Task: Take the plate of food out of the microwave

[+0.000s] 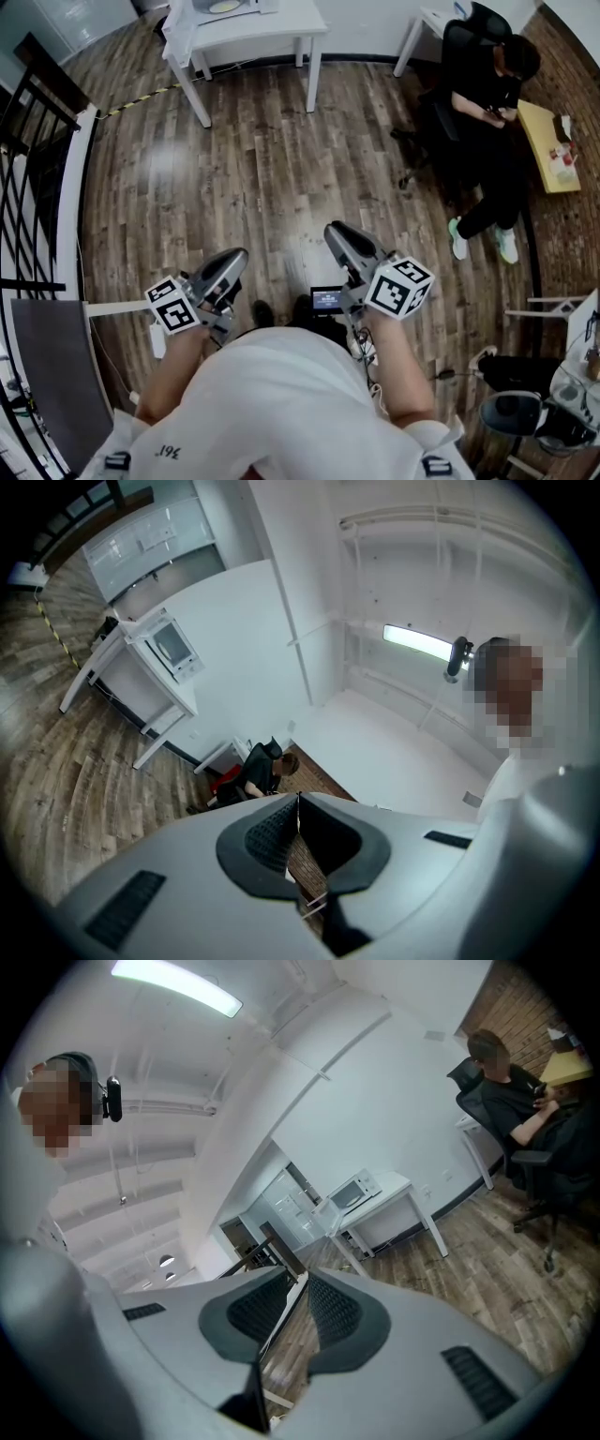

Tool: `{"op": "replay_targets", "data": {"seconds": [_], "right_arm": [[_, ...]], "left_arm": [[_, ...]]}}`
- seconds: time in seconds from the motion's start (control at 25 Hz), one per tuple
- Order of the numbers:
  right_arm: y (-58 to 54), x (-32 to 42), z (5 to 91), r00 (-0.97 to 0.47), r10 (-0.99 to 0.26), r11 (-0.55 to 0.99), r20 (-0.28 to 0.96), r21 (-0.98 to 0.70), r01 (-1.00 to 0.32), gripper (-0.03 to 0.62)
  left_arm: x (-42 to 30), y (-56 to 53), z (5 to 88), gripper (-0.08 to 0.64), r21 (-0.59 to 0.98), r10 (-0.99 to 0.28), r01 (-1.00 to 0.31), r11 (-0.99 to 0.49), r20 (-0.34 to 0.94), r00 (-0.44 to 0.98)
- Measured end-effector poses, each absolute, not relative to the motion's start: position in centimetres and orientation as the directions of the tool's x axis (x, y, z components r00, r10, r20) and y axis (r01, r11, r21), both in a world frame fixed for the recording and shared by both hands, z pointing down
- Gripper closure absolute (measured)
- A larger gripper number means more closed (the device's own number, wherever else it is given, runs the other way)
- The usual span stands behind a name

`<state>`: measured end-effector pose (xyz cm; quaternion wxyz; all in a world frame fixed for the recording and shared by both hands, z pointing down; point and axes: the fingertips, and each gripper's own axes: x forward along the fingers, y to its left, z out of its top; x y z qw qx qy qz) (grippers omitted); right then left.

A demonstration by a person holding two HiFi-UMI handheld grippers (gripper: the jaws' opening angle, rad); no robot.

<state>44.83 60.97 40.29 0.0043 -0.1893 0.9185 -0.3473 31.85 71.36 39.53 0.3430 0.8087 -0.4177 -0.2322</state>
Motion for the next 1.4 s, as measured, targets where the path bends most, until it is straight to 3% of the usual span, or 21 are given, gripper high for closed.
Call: {"op": "replay_targets", "data": {"seconds": [0.52,0.68,1.4], "right_arm": [[55.3,47.2,41.5,-0.945,-0.290,0.678,0.149,-0.665,-0.313,0.522],[53.5,46.4,41.8,-0.949,-0.275,0.673,0.152,-0.675,-0.303,0.522],[38.4,30.9,42.3,-0.937,-0.302,0.641,0.178,-0.689,-0.338,0.522]], "left_arm": [[34.9,66.1,40.0,0.551,0.743,-0.876,-0.556,-0.373,-0.086,0.474],[34.0,64.7,40.4,0.497,0.748,-0.896,-0.576,-0.331,-0.056,0.441],[18.5,47.7,39.6,0.482,0.752,-0.867,-0.540,-0.378,-0.083,0.492]]}}
